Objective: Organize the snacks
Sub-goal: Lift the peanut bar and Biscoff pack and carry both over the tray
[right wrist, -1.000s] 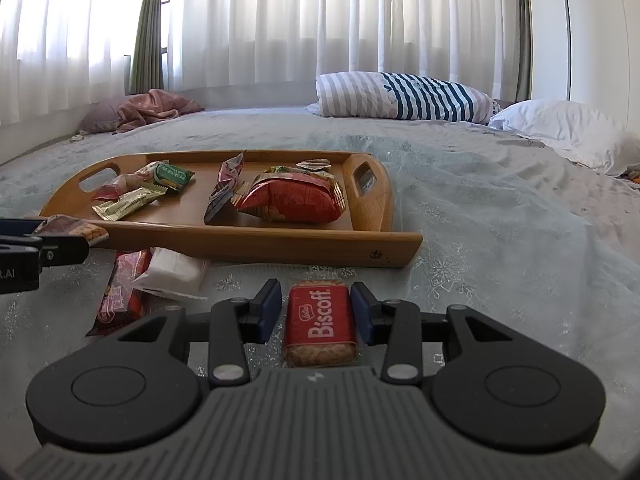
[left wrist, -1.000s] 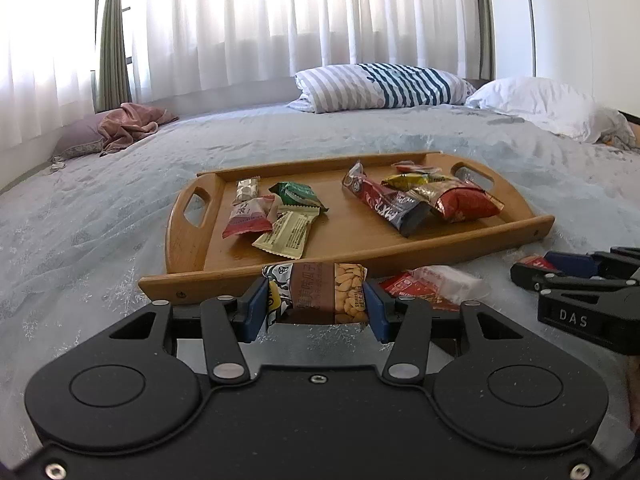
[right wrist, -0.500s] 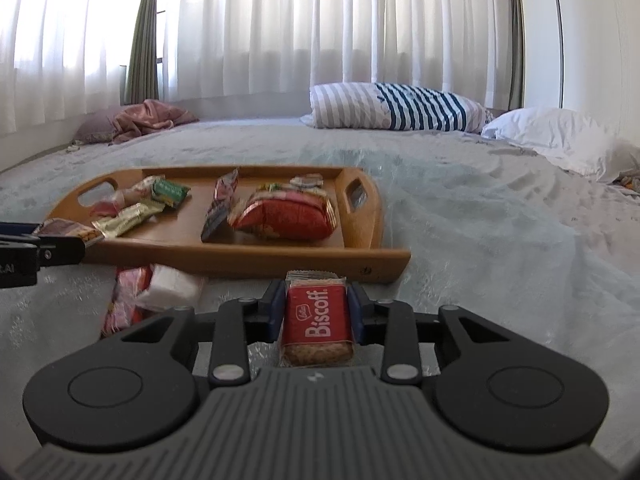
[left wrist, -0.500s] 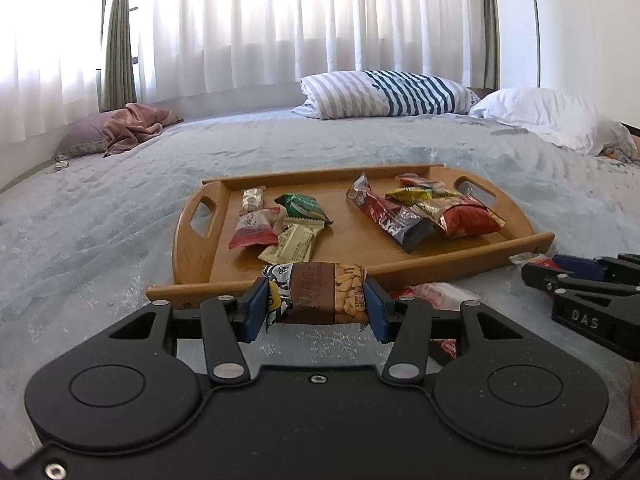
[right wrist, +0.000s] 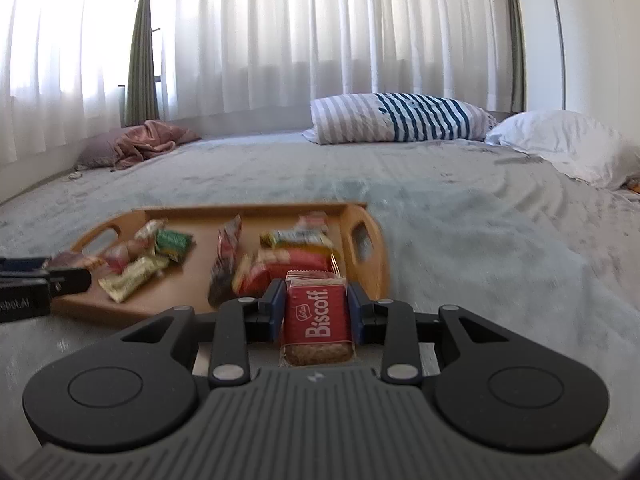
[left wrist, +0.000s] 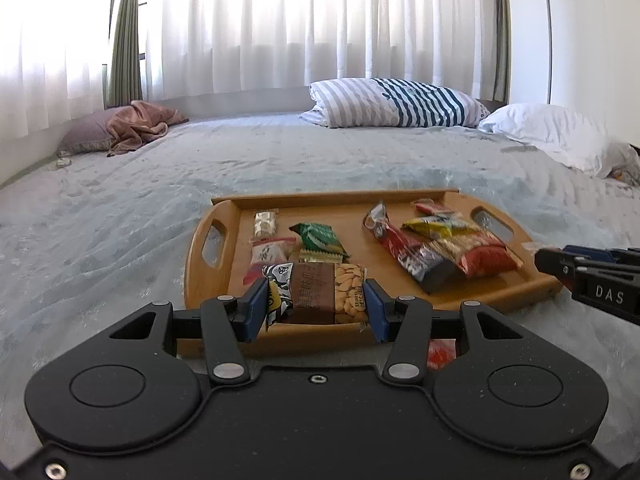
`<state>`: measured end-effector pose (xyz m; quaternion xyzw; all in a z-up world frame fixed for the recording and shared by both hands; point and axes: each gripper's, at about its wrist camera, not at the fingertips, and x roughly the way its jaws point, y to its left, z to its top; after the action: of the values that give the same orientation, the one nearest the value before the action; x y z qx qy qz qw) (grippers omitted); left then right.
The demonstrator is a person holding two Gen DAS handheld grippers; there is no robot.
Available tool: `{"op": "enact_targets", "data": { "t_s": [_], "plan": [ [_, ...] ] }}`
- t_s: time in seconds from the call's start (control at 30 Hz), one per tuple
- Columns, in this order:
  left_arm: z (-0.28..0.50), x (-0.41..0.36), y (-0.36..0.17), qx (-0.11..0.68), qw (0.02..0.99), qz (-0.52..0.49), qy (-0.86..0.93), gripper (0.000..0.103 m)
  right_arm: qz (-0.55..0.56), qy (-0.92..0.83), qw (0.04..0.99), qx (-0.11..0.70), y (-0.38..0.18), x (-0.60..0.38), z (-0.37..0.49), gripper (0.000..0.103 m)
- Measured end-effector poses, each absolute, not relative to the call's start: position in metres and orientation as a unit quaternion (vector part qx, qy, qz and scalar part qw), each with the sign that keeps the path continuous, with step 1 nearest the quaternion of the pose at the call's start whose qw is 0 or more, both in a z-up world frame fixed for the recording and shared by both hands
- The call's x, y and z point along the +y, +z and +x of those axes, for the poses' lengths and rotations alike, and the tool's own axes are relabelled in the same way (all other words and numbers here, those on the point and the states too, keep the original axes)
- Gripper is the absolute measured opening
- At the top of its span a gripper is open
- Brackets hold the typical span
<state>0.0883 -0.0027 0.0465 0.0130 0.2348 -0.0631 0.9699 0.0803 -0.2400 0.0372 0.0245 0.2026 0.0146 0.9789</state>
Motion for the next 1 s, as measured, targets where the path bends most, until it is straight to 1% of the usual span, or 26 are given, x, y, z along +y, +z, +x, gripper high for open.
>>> {"op": "enact_targets", "data": {
  "t_s": [0.33, 0.6, 0.77, 1.0],
  "plan": [
    [0.141, 0.005, 0.063, 0.25, 0.966, -0.014, -0.062, 0.048, 0.031, 0.033, 0.977, 0.209, 0.06, -0.226, 0.134, 0.038],
    [0.185, 0.004, 0.067, 0.259, 0.964, -0.02, -0.057, 0.048, 0.057, 0.035, 0.97, 0.232, 0.061, -0.222, 0.179, 0.038],
    [0.216, 0.007, 0.068, 0.269, 0.961, -0.032, -0.062, 0.048, 0.072, 0.039, 0.964, 0.251, 0.059, -0.223, 0.212, 0.038],
    [0.264, 0.01, 0.067, 0.29, 0.952, -0.052, -0.078, 0.048, 0.116, 0.043, 0.944, 0.306, 0.055, -0.233, 0.269, 0.038]
  ]
}}
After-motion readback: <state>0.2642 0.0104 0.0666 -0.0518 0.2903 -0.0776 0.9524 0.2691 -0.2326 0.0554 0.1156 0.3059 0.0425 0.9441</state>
